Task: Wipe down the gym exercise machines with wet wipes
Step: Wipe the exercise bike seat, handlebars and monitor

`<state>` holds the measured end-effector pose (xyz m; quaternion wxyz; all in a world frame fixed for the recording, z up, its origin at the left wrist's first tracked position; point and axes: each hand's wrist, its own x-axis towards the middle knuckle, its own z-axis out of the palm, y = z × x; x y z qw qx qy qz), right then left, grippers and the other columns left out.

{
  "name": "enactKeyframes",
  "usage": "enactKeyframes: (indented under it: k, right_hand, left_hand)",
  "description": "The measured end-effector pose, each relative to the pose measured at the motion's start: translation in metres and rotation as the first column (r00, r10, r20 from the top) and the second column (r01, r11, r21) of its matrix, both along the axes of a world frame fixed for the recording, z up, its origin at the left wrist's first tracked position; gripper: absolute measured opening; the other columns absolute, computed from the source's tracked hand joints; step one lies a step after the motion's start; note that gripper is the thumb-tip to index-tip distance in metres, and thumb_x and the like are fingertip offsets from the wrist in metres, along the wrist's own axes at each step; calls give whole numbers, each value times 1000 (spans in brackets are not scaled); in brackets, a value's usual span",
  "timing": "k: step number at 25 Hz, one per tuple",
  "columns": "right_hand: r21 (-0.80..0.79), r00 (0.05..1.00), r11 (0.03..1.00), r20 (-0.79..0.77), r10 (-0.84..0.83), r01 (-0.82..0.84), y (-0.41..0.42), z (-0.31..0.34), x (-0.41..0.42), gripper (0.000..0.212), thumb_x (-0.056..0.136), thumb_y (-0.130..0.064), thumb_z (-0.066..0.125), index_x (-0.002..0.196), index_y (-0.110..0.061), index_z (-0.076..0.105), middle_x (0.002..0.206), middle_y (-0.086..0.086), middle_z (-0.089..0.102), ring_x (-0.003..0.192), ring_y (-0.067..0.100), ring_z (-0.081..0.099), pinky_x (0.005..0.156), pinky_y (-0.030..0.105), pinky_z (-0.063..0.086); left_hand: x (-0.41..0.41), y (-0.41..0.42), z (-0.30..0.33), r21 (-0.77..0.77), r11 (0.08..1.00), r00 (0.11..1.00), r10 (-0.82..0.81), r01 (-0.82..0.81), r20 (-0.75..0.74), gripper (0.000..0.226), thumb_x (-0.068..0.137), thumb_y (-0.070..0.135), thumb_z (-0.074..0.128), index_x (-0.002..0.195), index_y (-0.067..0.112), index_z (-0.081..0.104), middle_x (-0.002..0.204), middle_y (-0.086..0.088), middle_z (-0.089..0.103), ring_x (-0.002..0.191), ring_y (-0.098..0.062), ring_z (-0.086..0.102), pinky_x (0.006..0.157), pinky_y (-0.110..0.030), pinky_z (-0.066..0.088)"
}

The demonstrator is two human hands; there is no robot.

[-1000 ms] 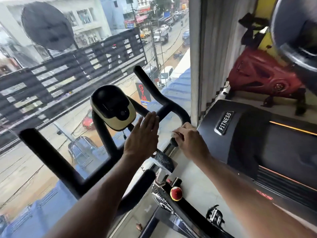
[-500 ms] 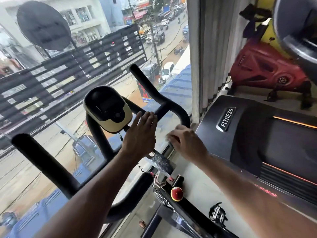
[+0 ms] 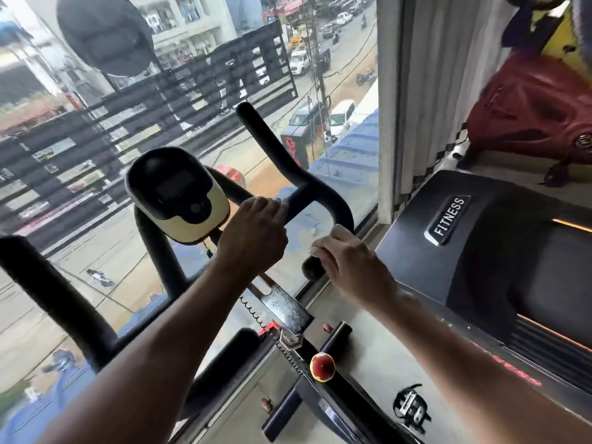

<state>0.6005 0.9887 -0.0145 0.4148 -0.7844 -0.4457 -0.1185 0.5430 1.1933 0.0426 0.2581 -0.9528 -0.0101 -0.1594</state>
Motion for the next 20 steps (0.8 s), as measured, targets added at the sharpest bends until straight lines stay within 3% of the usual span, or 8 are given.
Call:
enactKeyframes:
  k: [1,3,5,7,9,13,16,20]
  right_hand:
    - [-21,997,997,18,80,-80,-5,0,1,16,104,-20,60,109,-11,72,97,1,59,78,14,65,79,20,53]
    - [-6,985,985,7,172,-172,-18,-1,10,21,105,-22,57,114,-12,73,98,0,60,81,10,65,82,15,50]
    - [24,997,998,-45,65,-64,-16,2,33,20,104,-23,57,109,-13,74,96,0,59,80,18,66,79,25,52]
    - [-145,995,987,-56,-80,72,0,9,49,20,104,-23,55,104,-13,72,99,2,57,83,28,66,76,34,53]
    - [-252,999,967,5,-43,42,10,12,45,23,104,-21,52,103,-10,72,100,4,56,85,32,64,77,36,54]
    - [91,974,971,-38,225,-221,-22,-7,33,20,105,-12,54,112,-6,72,98,3,60,89,12,66,85,23,54]
    - [185,985,976,-111,134,-112,-23,-12,56,22,105,-12,53,117,-8,72,98,-1,60,87,0,63,82,18,51]
    - [-56,998,997,-26,59,-60,1,0,81,17,103,-18,57,108,-18,73,94,-4,53,84,26,63,77,35,51]
  left_hand:
    - [6,0,1,-13,1000,999,25,-25,-24,60,93,29,63,145,1,53,132,-17,67,119,-34,61,107,-43,37]
    - [15,4,-4,21,999,998,36,-35,-46,67,100,34,57,155,1,40,150,-19,55,136,-35,52,119,-48,30]
    - [18,10,-8,65,998,998,8,-5,-54,70,104,35,49,161,3,28,165,-17,36,152,-34,34,127,-53,17]
    - [15,11,-10,81,996,998,-18,22,-57,69,105,35,46,164,6,23,168,-13,28,157,-33,26,128,-54,13]
    - [15,11,-8,73,997,998,-22,26,-58,70,105,34,49,164,7,22,169,-11,28,157,-32,24,129,-54,13]
    - [15,12,-10,34,999,998,-18,20,-56,70,105,34,50,165,10,21,169,-8,28,157,-32,24,129,-54,13]
    - [15,13,-10,39,999,998,-3,5,-65,70,106,35,47,166,12,19,170,-8,27,157,-31,24,129,-52,11]
    - [14,10,-10,30,1000,998,9,-7,-62,71,106,36,46,166,12,16,170,-8,26,156,-31,26,128,-52,13]
